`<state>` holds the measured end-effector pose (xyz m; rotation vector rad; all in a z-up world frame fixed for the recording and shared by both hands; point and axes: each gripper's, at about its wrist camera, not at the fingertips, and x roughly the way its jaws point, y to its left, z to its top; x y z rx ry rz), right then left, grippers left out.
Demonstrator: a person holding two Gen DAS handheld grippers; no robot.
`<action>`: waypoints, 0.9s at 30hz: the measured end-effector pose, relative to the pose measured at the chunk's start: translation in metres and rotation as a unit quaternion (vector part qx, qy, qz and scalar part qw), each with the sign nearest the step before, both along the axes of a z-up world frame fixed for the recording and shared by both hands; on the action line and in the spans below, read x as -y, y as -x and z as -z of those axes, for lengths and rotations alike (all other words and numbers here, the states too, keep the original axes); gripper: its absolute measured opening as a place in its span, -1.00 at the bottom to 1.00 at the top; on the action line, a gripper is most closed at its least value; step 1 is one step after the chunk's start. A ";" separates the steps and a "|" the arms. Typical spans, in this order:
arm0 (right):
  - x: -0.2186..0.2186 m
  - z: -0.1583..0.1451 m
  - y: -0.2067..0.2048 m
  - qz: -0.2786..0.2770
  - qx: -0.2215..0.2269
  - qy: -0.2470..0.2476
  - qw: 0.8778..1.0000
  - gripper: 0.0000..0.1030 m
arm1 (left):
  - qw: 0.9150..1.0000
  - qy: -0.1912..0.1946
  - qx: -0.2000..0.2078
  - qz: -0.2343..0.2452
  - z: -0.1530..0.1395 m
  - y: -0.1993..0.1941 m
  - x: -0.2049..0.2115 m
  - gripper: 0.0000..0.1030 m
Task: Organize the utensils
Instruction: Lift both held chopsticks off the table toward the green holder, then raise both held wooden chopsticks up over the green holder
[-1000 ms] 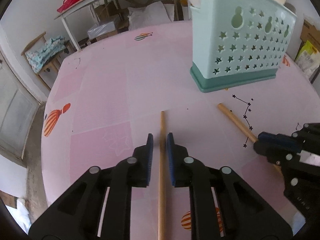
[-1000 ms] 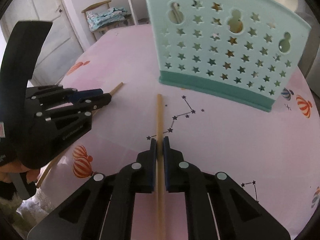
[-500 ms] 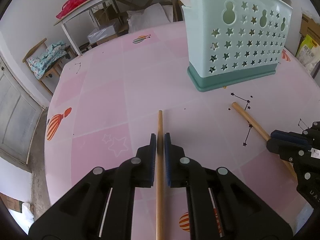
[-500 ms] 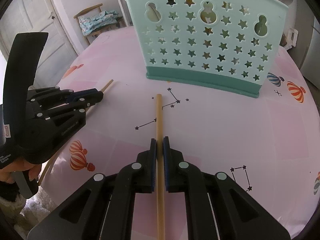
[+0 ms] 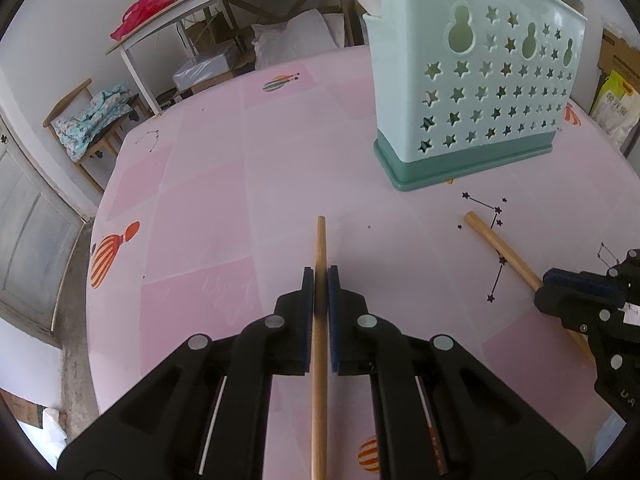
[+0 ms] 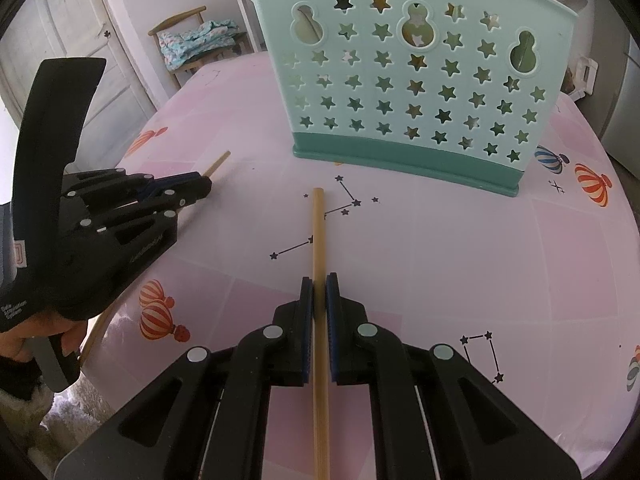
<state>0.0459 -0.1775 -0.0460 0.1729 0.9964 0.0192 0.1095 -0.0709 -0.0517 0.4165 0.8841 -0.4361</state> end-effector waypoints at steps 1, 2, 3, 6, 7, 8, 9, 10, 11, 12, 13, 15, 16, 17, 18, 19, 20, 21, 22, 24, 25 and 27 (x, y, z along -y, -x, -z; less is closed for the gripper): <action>0.000 0.000 0.000 0.000 0.000 0.000 1.000 -0.86 | 1.000 0.002 -0.001 0.000 0.000 -0.001 0.000 -0.91; 0.000 0.000 0.000 0.000 0.000 -0.002 1.000 -0.86 | 1.000 0.007 -0.004 0.000 0.000 -0.004 0.000 -0.91; 0.000 0.000 0.000 0.001 0.000 -0.003 1.000 -0.86 | 1.000 0.014 -0.008 -0.001 -0.001 -0.007 -0.001 -0.91; 0.002 0.000 0.000 0.003 0.000 -0.009 1.000 -0.86 | 0.999 0.038 -0.027 -0.006 -0.002 -0.016 -0.006 -0.91; 0.003 0.000 0.001 0.004 0.000 -0.010 1.000 -0.86 | 0.998 0.046 -0.034 -0.007 -0.002 -0.018 -0.007 -0.91; 0.005 -0.001 0.002 0.004 0.000 -0.012 1.000 -0.86 | 0.997 0.062 -0.046 -0.008 -0.002 -0.020 -0.010 -0.91; 0.007 -0.002 0.004 0.005 0.001 -0.015 1.000 -0.86 | 0.996 0.076 -0.055 -0.008 -0.003 -0.022 -0.013 -0.91; 0.009 -0.002 0.005 0.005 0.001 -0.016 1.000 -0.86 | 0.995 0.084 -0.057 -0.008 -0.004 -0.022 -0.014 -0.91; 0.010 -0.002 0.006 0.006 0.001 -0.018 1.000 -0.86 | 0.994 0.092 -0.057 -0.007 -0.007 -0.022 -0.016 -0.91; 0.011 -0.003 0.007 0.007 0.002 -0.021 1.000 -0.86 | 0.994 0.098 -0.055 -0.007 -0.010 -0.021 -0.018 -0.91; 0.012 -0.003 0.007 0.007 0.002 -0.022 1.000 -0.86 | 0.993 0.108 -0.056 -0.007 -0.014 -0.021 -0.020 -0.91; 0.014 -0.004 0.008 0.008 0.001 -0.024 1.000 -0.86 | 0.990 0.129 -0.060 -0.007 -0.021 -0.021 -0.024 -0.91; 0.014 -0.004 0.009 0.008 0.001 -0.025 1.000 -0.86 | 0.988 0.145 -0.061 -0.007 -0.028 -0.021 -0.028 -0.91; 0.014 -0.004 0.009 0.008 0.001 -0.025 1.000 -0.86 | 0.986 0.155 -0.060 -0.006 -0.032 -0.020 -0.031 -0.91; 0.015 -0.004 0.009 0.009 0.000 -0.026 1.000 -0.86 | 0.984 0.168 -0.059 -0.005 -0.038 -0.020 -0.034 -0.91; 0.016 -0.005 0.010 0.009 0.000 -0.027 1.000 -0.86 | 0.983 0.176 -0.059 -0.005 -0.042 -0.019 -0.036 -0.91; 0.016 -0.005 0.011 0.010 0.000 -0.028 1.000 -0.86 | 0.980 0.191 -0.060 -0.005 -0.049 -0.019 -0.040 -0.91; 0.017 -0.006 0.011 0.011 0.000 -0.029 1.000 -0.86 | 0.979 0.197 -0.060 -0.006 -0.053 -0.018 -0.041 -0.91; 0.018 -0.006 0.011 0.012 0.000 -0.030 0.999 -0.86 | 0.977 0.205 -0.060 -0.005 -0.057 -0.017 -0.044 -0.91; 0.019 -0.007 0.011 0.014 0.000 -0.031 0.999 -0.86 | 0.973 0.222 -0.061 -0.004 -0.067 -0.017 -0.050 -0.91; 0.020 -0.007 0.011 0.015 -0.001 -0.032 0.999 -0.86 | 0.971 0.229 -0.061 -0.003 -0.071 -0.016 -0.052 -0.91; 0.021 -0.008 0.010 0.015 0.000 -0.035 0.999 -0.86 | 0.969 0.240 -0.060 -0.004 -0.077 -0.015 -0.056 -0.91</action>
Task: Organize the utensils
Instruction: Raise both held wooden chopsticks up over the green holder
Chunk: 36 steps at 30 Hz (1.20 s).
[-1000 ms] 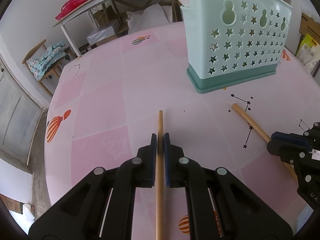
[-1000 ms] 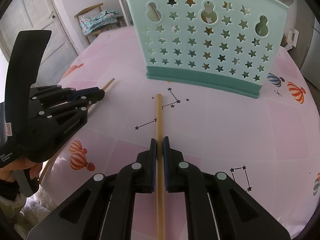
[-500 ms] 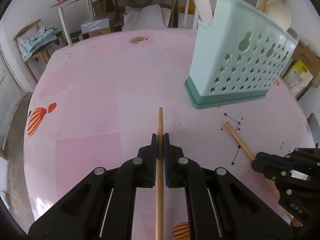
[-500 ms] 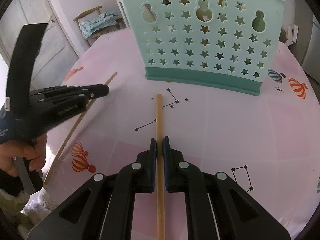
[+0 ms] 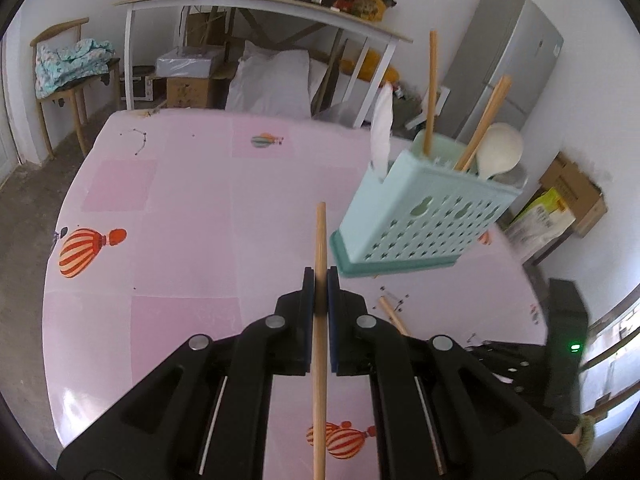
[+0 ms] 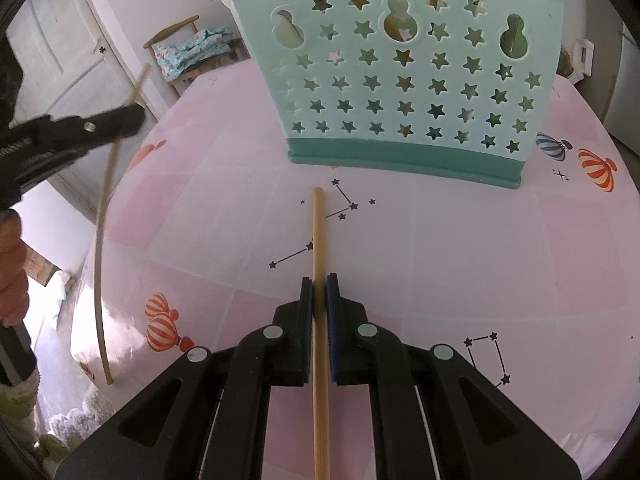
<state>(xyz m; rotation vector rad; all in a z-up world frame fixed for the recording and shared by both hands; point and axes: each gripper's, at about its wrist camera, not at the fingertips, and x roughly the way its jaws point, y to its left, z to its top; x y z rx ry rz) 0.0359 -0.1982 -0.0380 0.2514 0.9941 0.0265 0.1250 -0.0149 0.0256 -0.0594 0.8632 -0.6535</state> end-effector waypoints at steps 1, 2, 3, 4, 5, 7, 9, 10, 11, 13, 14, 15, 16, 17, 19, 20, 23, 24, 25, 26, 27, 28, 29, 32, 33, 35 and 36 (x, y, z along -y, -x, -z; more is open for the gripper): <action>0.000 -0.001 -0.001 0.000 0.001 -0.001 1.000 -0.86 | 1.000 0.005 0.002 -0.002 -0.003 0.001 -0.001 -0.91; 0.000 -0.002 0.000 0.000 0.003 -0.002 1.000 -0.86 | 1.000 0.007 0.005 -0.004 -0.005 0.003 -0.003 -0.91; 0.001 -0.004 -0.001 0.000 0.005 -0.003 1.000 -0.86 | 1.000 0.009 0.007 -0.006 -0.006 0.003 -0.005 -0.91; 0.002 -0.006 -0.001 0.001 0.009 -0.004 1.000 -0.87 | 1.000 0.013 0.010 -0.008 -0.009 0.004 -0.006 -0.91; 0.003 -0.008 0.000 0.002 0.013 -0.004 1.000 -0.87 | 1.000 0.016 0.012 -0.009 -0.011 0.006 -0.007 -0.91; 0.006 -0.015 0.003 0.006 0.023 -0.008 1.000 -0.87 | 1.000 0.022 0.020 -0.010 -0.016 0.011 -0.009 -0.91; 0.010 -0.023 0.008 0.012 0.037 -0.014 0.999 -0.87 | 0.999 0.026 0.029 -0.010 -0.023 0.014 -0.011 -0.91; 0.012 -0.027 0.010 0.015 0.044 -0.017 0.999 -0.87 | 0.999 0.029 0.033 -0.009 -0.026 0.016 -0.011 -0.91; 0.014 -0.031 0.012 0.018 0.050 -0.021 0.998 -0.87 | 0.999 0.034 0.041 -0.008 -0.032 0.018 -0.012 -0.91; 0.019 -0.040 0.018 0.024 0.066 -0.028 0.997 -0.87 | 0.998 0.039 0.050 -0.006 -0.039 0.021 -0.013 -0.92; 0.021 -0.046 0.021 0.028 0.075 -0.032 0.996 -0.87 | 0.997 0.043 0.057 -0.004 -0.043 0.023 -0.013 -0.92; 0.022 -0.049 0.024 0.030 0.081 -0.033 0.996 -0.87 | 0.997 0.047 0.062 -0.003 -0.048 0.024 -0.014 -0.92; 0.024 -0.053 0.027 0.033 0.087 -0.035 0.995 -0.87 | 0.997 0.049 0.066 -0.002 -0.051 0.025 -0.014 -0.92; 0.026 -0.057 0.029 0.036 0.092 -0.036 0.994 -0.87 | 0.996 0.054 0.072 0.000 -0.055 0.026 -0.014 -0.92; 0.029 -0.064 0.034 0.041 0.105 -0.040 0.993 -0.87 | 0.995 0.059 0.080 0.004 -0.062 0.028 -0.012 -0.92; 0.030 -0.067 0.035 0.043 0.110 -0.041 0.992 -0.87 | 0.994 0.063 0.086 0.007 -0.067 0.030 -0.012 -0.92; 0.029 -0.076 0.038 0.049 0.124 -0.044 0.990 -0.87 | 0.993 0.069 0.099 0.015 -0.076 0.033 -0.009 -0.92; 0.031 -0.080 0.041 0.052 0.130 -0.045 0.989 -0.87 | 0.992 0.072 0.102 0.018 -0.079 0.034 -0.008 -0.92; 0.033 -0.082 0.043 0.054 0.135 -0.046 0.988 -0.87 | 0.991 0.076 0.107 0.021 -0.084 0.035 -0.006 -0.92; 0.035 -0.084 0.045 0.056 0.140 -0.048 0.987 -0.87 | 0.990 0.080 0.110 0.024 -0.087 0.035 -0.006 -0.92; 0.037 -0.087 0.049 0.058 0.147 -0.050 0.986 -0.87 | 0.990 0.084 0.113 0.028 -0.091 0.036 -0.005 -0.92; 0.039 -0.089 0.051 0.060 0.152 -0.051 0.985 -0.87 | 0.988 0.090 0.119 0.033 -0.096 0.037 -0.002 -0.92; 0.040 -0.091 0.053 0.063 0.157 -0.052 0.984 -0.87 | 0.987 0.093 0.122 0.036 -0.100 0.037 0.000 -0.92; 0.049 -0.097 0.058 0.074 0.169 -0.059 0.981 -0.87 | 0.982 0.120 0.138 0.049 -0.121 0.035 0.007 -0.92; 0.052 -0.099 0.060 0.079 0.173 -0.061 0.980 -0.87 | 0.979 0.131 0.144 0.053 -0.128 0.034 0.009 -0.92; 0.057 -0.102 0.064 0.087 0.179 -0.064 0.978 -0.87 | 0.972 0.158 0.162 0.061 -0.147 0.032 0.014 -0.92; 0.059 -0.104 0.066 0.092 0.183 -0.064 0.977 -0.87 | 0.969 0.170 0.170 0.062 -0.155 0.032 0.016 -0.92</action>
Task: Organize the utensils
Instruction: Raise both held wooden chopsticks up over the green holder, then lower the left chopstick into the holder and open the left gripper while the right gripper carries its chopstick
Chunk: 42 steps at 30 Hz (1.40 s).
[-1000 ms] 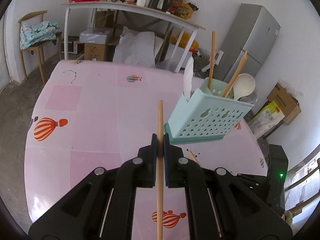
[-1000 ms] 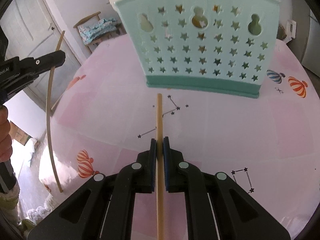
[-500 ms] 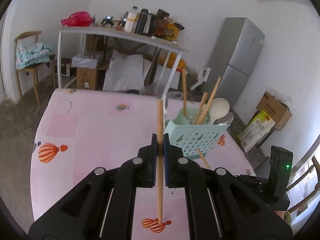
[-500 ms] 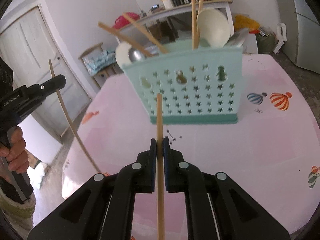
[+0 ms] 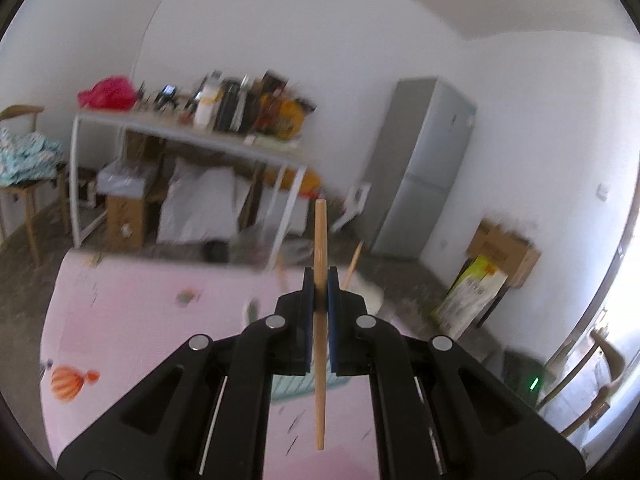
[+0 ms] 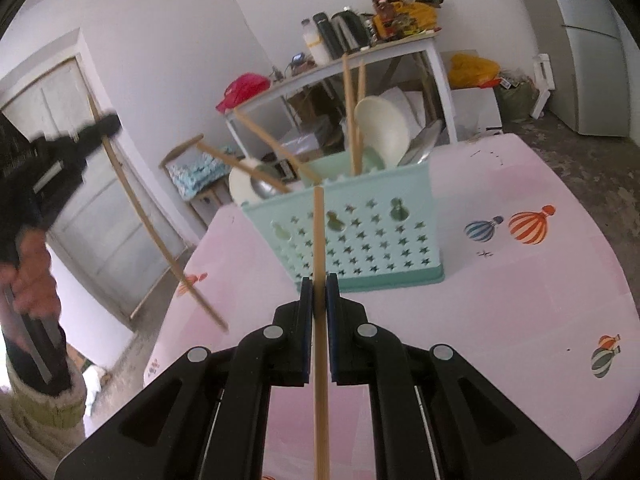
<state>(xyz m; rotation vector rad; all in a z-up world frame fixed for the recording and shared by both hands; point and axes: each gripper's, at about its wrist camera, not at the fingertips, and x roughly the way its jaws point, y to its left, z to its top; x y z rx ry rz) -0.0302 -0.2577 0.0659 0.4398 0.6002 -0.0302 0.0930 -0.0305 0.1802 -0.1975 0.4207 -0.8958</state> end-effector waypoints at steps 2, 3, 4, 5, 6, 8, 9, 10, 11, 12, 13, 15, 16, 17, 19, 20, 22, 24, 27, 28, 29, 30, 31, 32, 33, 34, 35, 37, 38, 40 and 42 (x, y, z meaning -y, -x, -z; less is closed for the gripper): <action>0.002 -0.001 0.001 0.005 0.004 -0.002 1.000 -0.87 | 0.999 0.029 0.016 0.003 -0.017 -0.002 0.004 -0.92; 0.004 -0.002 0.002 0.008 0.007 -0.003 1.000 -0.87 | 0.999 0.042 0.025 0.003 -0.025 -0.003 0.008 -0.92; 0.005 -0.003 0.002 0.010 0.009 -0.004 1.000 -0.87 | 0.998 0.053 0.034 0.001 -0.031 -0.004 0.011 -0.92; 0.007 -0.003 0.002 0.011 0.011 -0.005 1.000 -0.87 | 0.997 0.066 0.043 -0.005 -0.039 -0.007 0.016 -0.92; 0.009 -0.004 0.002 0.012 0.014 -0.007 1.000 -0.87 | 0.996 0.074 0.047 -0.008 -0.043 -0.009 0.021 -0.92; 0.010 -0.004 0.001 0.013 0.017 -0.010 1.000 -0.87 | 0.995 0.085 0.057 -0.020 -0.048 -0.015 0.034 -0.92; 0.011 -0.004 0.000 0.013 0.018 -0.010 1.000 -0.87 | 0.994 0.082 0.062 -0.032 -0.049 -0.019 0.042 -0.92; 0.012 -0.004 0.000 0.013 0.019 -0.010 1.000 -0.87 | 0.994 0.077 0.068 -0.044 -0.046 -0.024 0.053 -0.92; 0.012 -0.004 0.000 0.014 0.020 -0.011 1.000 -0.87 | 0.994 0.072 0.069 -0.049 -0.043 -0.028 0.060 -0.92; 0.012 -0.004 -0.001 0.013 0.020 -0.012 1.000 -0.87 | 0.994 0.063 0.067 -0.052 -0.038 -0.033 0.069 -0.92; 0.012 -0.003 -0.002 0.013 0.020 -0.013 1.000 -0.87 | 0.995 0.054 0.064 -0.054 -0.033 -0.037 0.077 -0.92; 0.011 -0.003 0.000 0.014 0.021 -0.013 1.000 -0.87 | 0.996 0.034 0.060 -0.063 -0.019 -0.045 0.094 -0.92; 0.011 -0.003 0.000 0.015 0.021 -0.014 1.000 -0.87 | 0.996 0.022 0.056 -0.065 -0.009 -0.049 0.103 -0.92; 0.012 -0.003 0.000 0.015 0.021 -0.015 1.000 -0.87 | 0.996 0.016 0.051 -0.067 -0.002 -0.051 0.106 -0.92; 0.013 -0.002 0.001 0.016 0.020 -0.016 1.000 -0.87 | 0.997 -0.004 0.037 -0.067 0.015 -0.055 0.116 -0.91; 0.013 -0.002 0.002 0.016 0.020 -0.016 1.000 -0.87 | 0.997 -0.013 0.032 -0.064 0.021 -0.056 0.118 -0.91; 0.014 -0.002 0.002 0.016 0.020 -0.015 1.000 -0.87 | 0.998 -0.030 0.020 -0.056 0.033 -0.058 0.123 -0.91; 0.015 -0.003 0.003 0.017 0.020 -0.013 1.000 -0.87 | 0.998 -0.037 0.015 -0.050 0.039 -0.056 0.123 -0.83; 0.015 -0.005 0.005 0.019 0.021 -0.011 1.000 -0.87 | 0.998 -0.043 0.019 -0.050 0.042 -0.050 0.120 -0.50; 0.015 -0.005 0.005 0.020 0.022 -0.011 1.000 -0.87 | 0.998 -0.045 0.023 -0.048 0.041 -0.047 0.118 -0.44; 0.015 -0.005 0.006 0.020 0.022 -0.011 1.000 -0.87 | 0.997 -0.048 0.026 -0.047 0.041 -0.043 0.117 -0.34; 0.015 -0.005 0.006 0.020 0.022 -0.012 0.999 -0.87 | 0.997 -0.051 0.031 -0.046 0.039 -0.040 0.115 -0.27; 0.015 -0.004 0.006 0.020 0.021 -0.013 0.999 -0.87 | 0.997 -0.052 0.035 -0.046 0.037 -0.036 0.113 -0.14; 0.016 -0.004 0.006 0.019 0.022 -0.013 0.999 -0.87 | 0.997 -0.052 0.044 -0.045 0.034 -0.030 0.109 -0.05; 0.016 -0.005 0.006 0.019 0.022 -0.013 0.999 -0.87 | 0.996 -0.053 0.050 -0.045 0.032 -0.027 0.106 0.00; 0.015 -0.005 0.006 0.018 0.022 -0.013 1.000 -0.87 | 0.996 -0.055 0.057 -0.044 0.031 -0.023 0.104 0.10; 0.015 -0.005 0.006 0.018 0.022 -0.013 1.000 -0.87 | 0.995 -0.058 0.064 -0.043 0.029 -0.017 0.100 0.17; 0.015 -0.005 0.005 0.016 0.021 -0.012 1.000 -0.87 | 0.995 -0.062 0.074 -0.039 0.028 -0.008 0.091 0.26; 0.014 -0.006 0.004 0.015 0.020 -0.012 1.000 -0.87 | 0.994 -0.064 0.076 -0.037 0.027 -0.004 0.088 0.31; 0.014 -0.006 0.003 0.013 0.019 -0.012 1.000 -0.87 | 0.994 -0.072 0.081 -0.034 0.029 0.004 0.079 0.39; 0.013 -0.007 0.003 0.011 0.018 -0.011 1.000 -0.86 | 0.993 -0.079 0.082 -0.032 0.032 0.011 0.069 0.46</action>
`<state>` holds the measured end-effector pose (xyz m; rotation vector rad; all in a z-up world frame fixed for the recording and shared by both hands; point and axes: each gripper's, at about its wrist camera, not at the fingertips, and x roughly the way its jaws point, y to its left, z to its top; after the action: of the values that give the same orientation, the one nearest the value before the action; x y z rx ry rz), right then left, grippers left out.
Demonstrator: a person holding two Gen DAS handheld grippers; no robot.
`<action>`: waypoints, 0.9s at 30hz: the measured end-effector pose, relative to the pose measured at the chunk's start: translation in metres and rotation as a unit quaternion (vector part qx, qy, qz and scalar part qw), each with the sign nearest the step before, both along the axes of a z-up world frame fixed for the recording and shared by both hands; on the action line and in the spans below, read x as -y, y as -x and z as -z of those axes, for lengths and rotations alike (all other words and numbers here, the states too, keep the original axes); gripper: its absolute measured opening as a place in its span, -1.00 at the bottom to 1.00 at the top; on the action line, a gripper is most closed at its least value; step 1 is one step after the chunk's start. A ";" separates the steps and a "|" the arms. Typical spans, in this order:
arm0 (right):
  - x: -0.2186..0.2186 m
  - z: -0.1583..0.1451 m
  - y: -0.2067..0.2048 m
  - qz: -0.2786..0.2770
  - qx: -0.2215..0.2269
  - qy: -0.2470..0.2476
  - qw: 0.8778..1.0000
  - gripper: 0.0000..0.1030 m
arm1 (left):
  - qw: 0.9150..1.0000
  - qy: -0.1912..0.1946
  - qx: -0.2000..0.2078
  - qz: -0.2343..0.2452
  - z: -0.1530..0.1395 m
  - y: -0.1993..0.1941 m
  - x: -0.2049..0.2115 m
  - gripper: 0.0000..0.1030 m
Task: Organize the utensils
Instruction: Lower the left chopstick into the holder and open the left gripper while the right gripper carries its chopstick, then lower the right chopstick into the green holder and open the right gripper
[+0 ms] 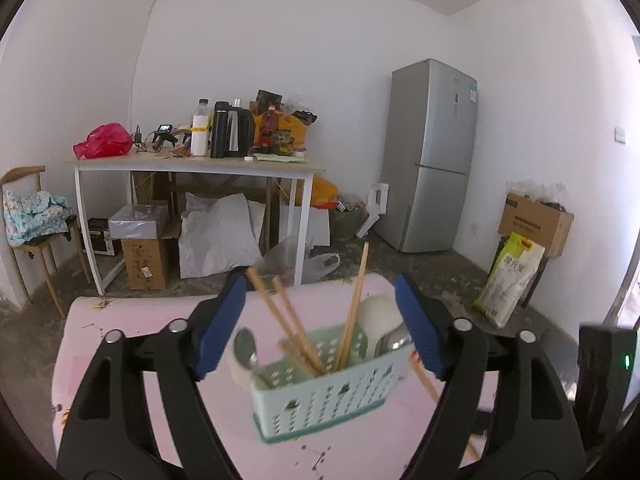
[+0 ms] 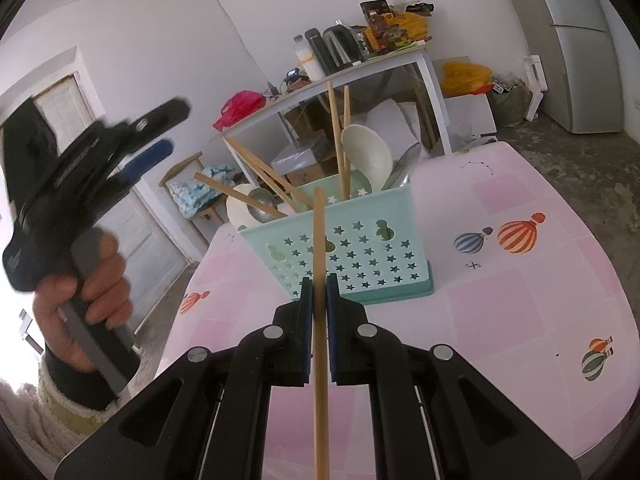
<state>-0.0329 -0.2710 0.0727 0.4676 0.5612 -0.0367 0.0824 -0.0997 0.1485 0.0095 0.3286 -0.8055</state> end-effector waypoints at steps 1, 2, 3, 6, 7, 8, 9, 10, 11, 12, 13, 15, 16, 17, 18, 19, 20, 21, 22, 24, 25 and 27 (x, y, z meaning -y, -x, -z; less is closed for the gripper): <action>0.000 0.000 0.000 -0.001 -0.001 0.000 1.000 -0.87 | 1.000 -0.003 0.000 0.000 0.002 0.003 -0.004 0.50; 0.000 0.000 -0.001 -0.002 -0.002 0.000 1.000 -0.86 | 1.000 -0.008 -0.001 -0.001 0.005 0.006 -0.011 0.54; 0.000 0.000 -0.002 -0.005 -0.004 -0.002 1.000 -0.86 | 1.000 -0.011 -0.002 -0.002 0.009 0.009 -0.016 0.55; -0.001 0.002 -0.008 -0.018 -0.014 -0.009 1.000 -0.86 | 1.000 -0.023 -0.018 -0.009 0.023 0.011 -0.035 0.61; -0.001 0.003 -0.010 -0.022 -0.019 -0.011 1.000 -0.86 | 0.999 -0.025 -0.023 -0.011 0.027 0.011 -0.039 0.61; -0.002 0.004 -0.011 -0.025 -0.022 -0.011 0.999 -0.86 | 0.999 -0.031 -0.033 -0.017 0.033 0.010 -0.045 0.61; -0.002 0.005 -0.014 -0.029 -0.027 -0.010 0.999 -0.86 | 0.998 -0.037 -0.041 -0.023 0.040 0.010 -0.050 0.61; -0.003 0.005 -0.015 -0.032 -0.031 -0.009 0.999 -0.86 | 0.998 -0.042 -0.048 -0.029 0.047 0.010 -0.055 0.61; -0.004 0.005 -0.016 -0.035 -0.032 -0.008 0.999 -0.86 | 0.997 -0.047 -0.057 -0.036 0.054 0.009 -0.060 0.61; -0.004 0.004 -0.017 -0.038 -0.031 -0.008 0.999 -0.86 | 0.996 -0.051 -0.064 -0.040 0.059 0.009 -0.064 0.61; -0.004 0.003 -0.018 -0.041 -0.029 -0.009 0.999 -0.86 | 0.995 -0.055 -0.075 -0.046 0.066 0.008 -0.068 0.61; -0.005 0.001 -0.020 -0.047 -0.026 -0.013 0.998 -0.86 | 0.992 -0.057 -0.097 -0.052 0.077 0.006 -0.074 0.61; -0.004 0.002 -0.023 -0.051 -0.026 -0.018 0.998 -0.86 | 0.991 -0.056 -0.109 -0.052 0.083 0.006 -0.077 0.61; -0.004 0.005 -0.026 -0.055 -0.029 -0.025 0.998 -0.86 | 0.990 -0.055 -0.114 -0.054 0.087 0.006 -0.080 0.61; -0.003 0.008 -0.030 -0.056 -0.032 -0.032 0.997 -0.87 | 0.990 -0.054 -0.117 -0.057 0.089 0.005 -0.083 0.61; -0.002 0.012 -0.034 -0.058 -0.037 -0.039 0.997 -0.86 | 0.989 -0.051 -0.123 -0.060 0.093 0.004 -0.086 0.61; -0.002 0.017 -0.040 -0.062 -0.046 -0.044 0.996 -0.86 | 0.989 -0.050 -0.128 -0.061 0.095 0.003 -0.088 0.61; -0.002 0.027 -0.049 -0.064 -0.064 -0.043 0.995 -0.86 | 0.988 -0.047 -0.133 -0.063 0.099 0.006 -0.089 0.61; -0.003 0.037 -0.057 -0.066 -0.084 -0.041 0.993 -0.86 | 0.987 -0.046 -0.139 -0.064 0.102 0.004 -0.091 0.61; -0.003 0.055 -0.069 -0.072 -0.114 -0.045 0.990 -0.86 | 0.986 -0.045 -0.145 -0.065 0.103 0.001 -0.091 0.61; -0.004 0.062 -0.072 -0.074 -0.125 -0.047 0.988 -0.86 | 0.986 -0.045 -0.145 -0.066 0.104 0.000 -0.092 0.61; -0.007 0.072 -0.078 -0.076 -0.142 -0.042 0.986 -0.86 | 0.986 -0.045 -0.146 -0.070 0.106 -0.002 -0.093 0.61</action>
<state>0.0451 -0.2637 0.0007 0.5041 0.8795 0.0669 0.0843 -0.0062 0.0424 -0.0465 0.6357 -0.6526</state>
